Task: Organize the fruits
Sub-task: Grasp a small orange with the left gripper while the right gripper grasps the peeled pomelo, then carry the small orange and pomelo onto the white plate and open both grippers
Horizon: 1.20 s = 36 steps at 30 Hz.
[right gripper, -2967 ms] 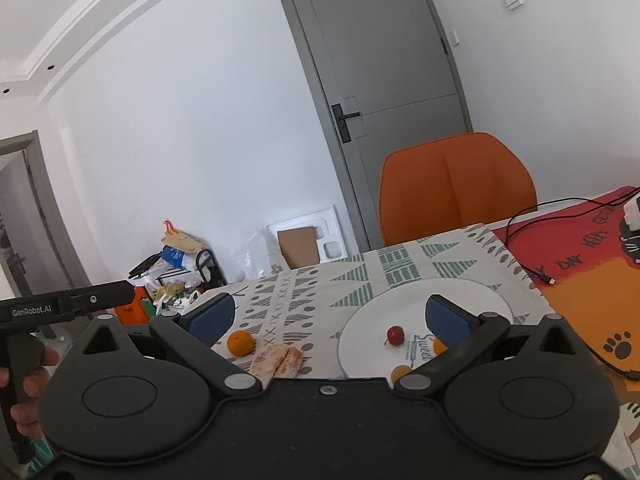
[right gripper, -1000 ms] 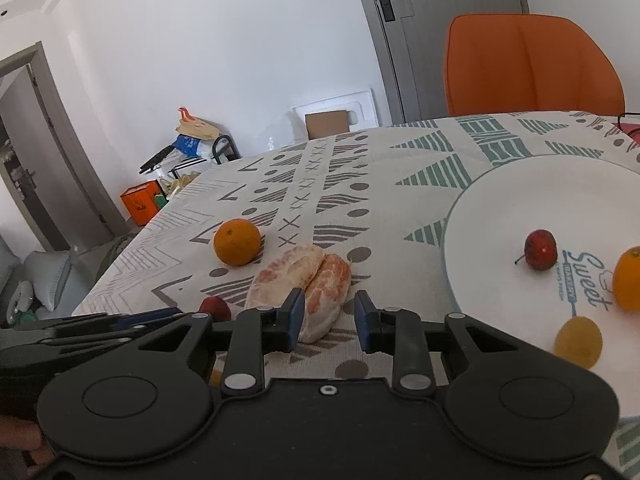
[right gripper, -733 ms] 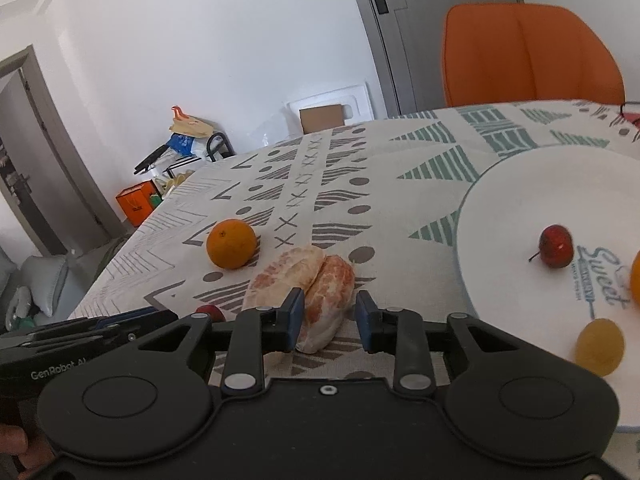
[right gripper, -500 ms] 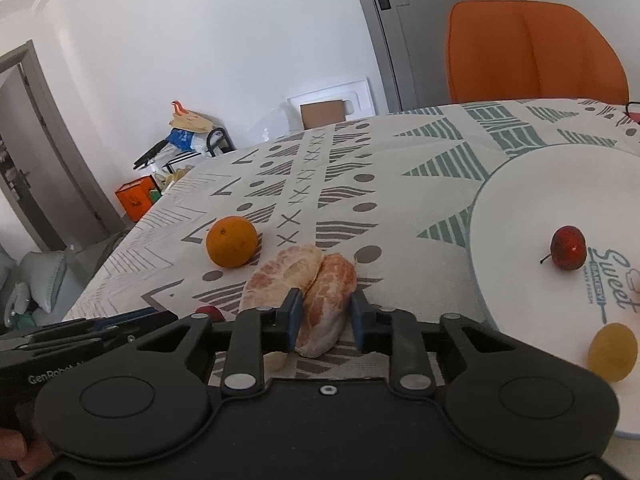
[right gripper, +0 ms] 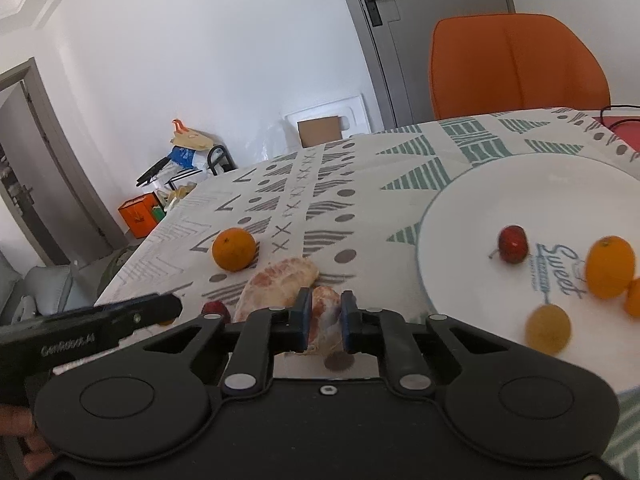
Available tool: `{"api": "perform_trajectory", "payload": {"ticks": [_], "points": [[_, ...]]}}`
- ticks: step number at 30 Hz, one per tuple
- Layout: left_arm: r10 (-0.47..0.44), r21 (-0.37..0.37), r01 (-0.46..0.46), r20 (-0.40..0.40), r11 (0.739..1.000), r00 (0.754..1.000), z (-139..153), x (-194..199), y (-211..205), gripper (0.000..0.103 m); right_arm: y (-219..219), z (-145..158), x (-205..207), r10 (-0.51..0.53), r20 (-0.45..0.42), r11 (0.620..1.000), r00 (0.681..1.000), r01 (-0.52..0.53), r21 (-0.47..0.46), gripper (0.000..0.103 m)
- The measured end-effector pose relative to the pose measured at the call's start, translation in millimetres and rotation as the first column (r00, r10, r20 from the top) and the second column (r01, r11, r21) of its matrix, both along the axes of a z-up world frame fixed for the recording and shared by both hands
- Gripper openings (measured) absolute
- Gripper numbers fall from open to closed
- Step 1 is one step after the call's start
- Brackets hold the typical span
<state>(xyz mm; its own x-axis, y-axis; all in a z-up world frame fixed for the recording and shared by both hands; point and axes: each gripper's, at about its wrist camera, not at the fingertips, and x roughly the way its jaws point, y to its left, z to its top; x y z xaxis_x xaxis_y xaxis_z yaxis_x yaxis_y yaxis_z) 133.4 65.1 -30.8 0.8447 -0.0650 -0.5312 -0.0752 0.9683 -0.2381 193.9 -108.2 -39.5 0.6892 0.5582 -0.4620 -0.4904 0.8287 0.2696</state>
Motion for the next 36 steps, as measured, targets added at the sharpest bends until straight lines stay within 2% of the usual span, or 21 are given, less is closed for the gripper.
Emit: {"api": "perform_trajectory", "payload": {"ticks": [3,5,7,10,12,18,19,20,22,24,27,36], "points": [[-0.002,-0.001,0.002,0.000,1.000,1.000,0.0,-0.6,-1.6,0.025,-5.5,-1.6,-4.5,-0.001,-0.011,1.000,1.000,0.001,-0.005,0.014],[-0.002,-0.001,0.002,-0.001,1.000,1.000,-0.6,-1.5,-2.5,0.025,-6.9,-2.4,-6.9,0.009,-0.010,1.000,1.000,-0.009,-0.009,0.021],[-0.001,-0.001,0.001,-0.004,1.000,1.000,-1.5,-2.5,-1.4,0.025,-5.9,-2.8,-9.3,0.009,0.005,1.000,1.000,-0.009,-0.016,0.038],[0.005,-0.005,-0.005,-0.010,1.000,1.000,-2.6,-4.3,2.1,0.025,0.0,-5.4,-11.5,0.019,0.017,0.999,1.000,-0.019,-0.036,0.053],[0.011,-0.006,-0.011,-0.012,1.000,1.000,-2.3,-4.2,4.5,0.025,4.5,-7.6,-11.8,0.022,0.025,0.998,0.999,-0.021,-0.052,0.055],[0.020,-0.012,-0.020,-0.018,1.000,1.000,-4.1,-6.3,8.9,0.025,18.0,-18.5,-12.0,0.047,0.025,0.992,0.999,-0.044,-0.119,0.052],[0.019,-0.014,-0.020,-0.019,1.000,1.000,-4.4,-6.7,8.8,0.025,20.6,-19.9,-14.9,0.053,0.051,0.989,0.997,-0.046,-0.143,0.039],[0.018,-0.016,-0.018,-0.019,1.000,1.000,-4.5,-7.1,8.4,0.025,23.9,-20.5,-18.0,0.057,0.067,0.983,0.996,-0.045,-0.179,0.032],[0.013,-0.018,-0.013,-0.019,1.000,1.000,-4.1,-7.4,7.3,0.025,24.2,-18.2,-20.0,0.054,0.074,0.979,0.996,-0.039,-0.198,0.024],[0.004,-0.019,-0.004,-0.012,1.000,1.000,-1.7,-7.7,5.6,0.025,19.3,-14.6,-19.4,0.055,0.057,0.985,0.997,-0.045,-0.169,0.022],[-0.012,-0.017,0.012,0.003,1.000,1.000,2.1,-7.6,2.1,0.025,13.7,-9.7,-24.9,0.042,0.081,0.986,0.996,-0.029,-0.164,0.019],[-0.052,0.007,0.052,0.004,0.999,0.999,9.9,4.4,-19.6,0.025,-10.9,3.8,-31.7,0.009,0.116,0.997,0.993,0.000,-0.077,0.019]]}}
